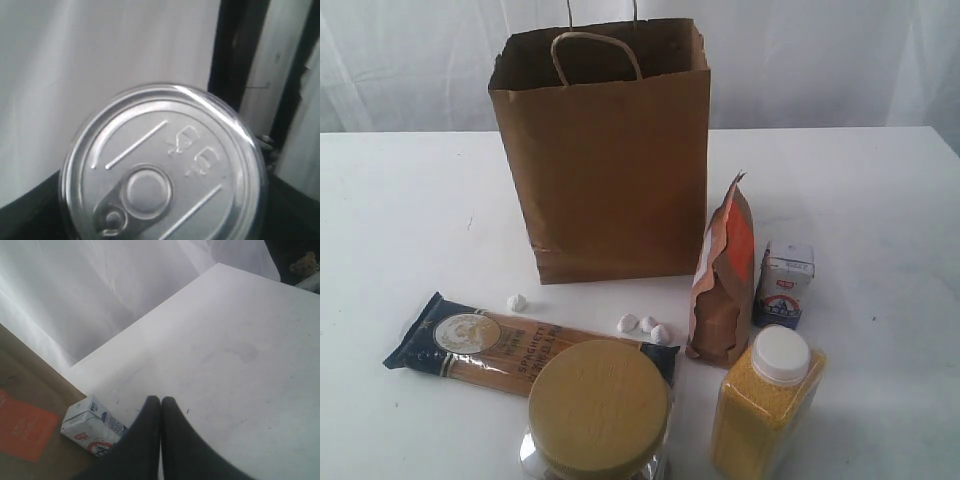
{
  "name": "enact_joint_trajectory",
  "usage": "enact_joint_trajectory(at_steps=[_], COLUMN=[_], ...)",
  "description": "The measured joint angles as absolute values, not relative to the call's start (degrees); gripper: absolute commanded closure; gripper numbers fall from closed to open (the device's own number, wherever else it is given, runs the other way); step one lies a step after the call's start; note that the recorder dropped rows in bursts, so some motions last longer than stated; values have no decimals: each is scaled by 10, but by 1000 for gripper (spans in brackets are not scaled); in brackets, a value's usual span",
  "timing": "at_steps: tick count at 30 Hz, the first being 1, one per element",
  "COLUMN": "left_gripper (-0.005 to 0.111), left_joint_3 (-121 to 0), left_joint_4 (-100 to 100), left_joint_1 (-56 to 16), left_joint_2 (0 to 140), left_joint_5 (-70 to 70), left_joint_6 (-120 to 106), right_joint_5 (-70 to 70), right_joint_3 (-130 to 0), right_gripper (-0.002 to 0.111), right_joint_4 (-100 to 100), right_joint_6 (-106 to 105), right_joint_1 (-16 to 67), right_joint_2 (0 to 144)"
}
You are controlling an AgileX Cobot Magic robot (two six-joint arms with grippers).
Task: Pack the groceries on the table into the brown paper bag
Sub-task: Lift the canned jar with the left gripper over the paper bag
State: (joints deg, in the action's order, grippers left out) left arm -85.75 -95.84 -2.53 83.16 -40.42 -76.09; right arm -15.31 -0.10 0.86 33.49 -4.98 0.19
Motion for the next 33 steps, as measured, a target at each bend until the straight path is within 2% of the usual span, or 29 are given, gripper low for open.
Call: enact_joint_trajectory(at_steps=[3, 8, 22, 28, 33], left_gripper=[107, 107, 107, 106, 90], left_joint_3=[-872, -880, -880, -880, -880], left_joint_4=[-958, -958, -952, -854, -816], left_joint_1=[-25, -25, -61, -74, -74], left_joint_2=[884, 937, 1021, 1034, 1043], left_joint_5=[-475, -517, -519, -478, -456], left_joint_6=[-825, -925, -1045, -1041, -996], right_joint_5=[-153, -153, -153, -153, -153], right_joint_3=[-1, -1, -1, -1, -1], right_gripper=[108, 108, 108, 108, 108], right_joint_4=[9, 9, 9, 9, 9], right_joint_6=[335, 335, 335, 335, 335], right_joint_1=[-50, -50, -50, -50, -50], right_joint_2=[2, 2, 2, 2, 2])
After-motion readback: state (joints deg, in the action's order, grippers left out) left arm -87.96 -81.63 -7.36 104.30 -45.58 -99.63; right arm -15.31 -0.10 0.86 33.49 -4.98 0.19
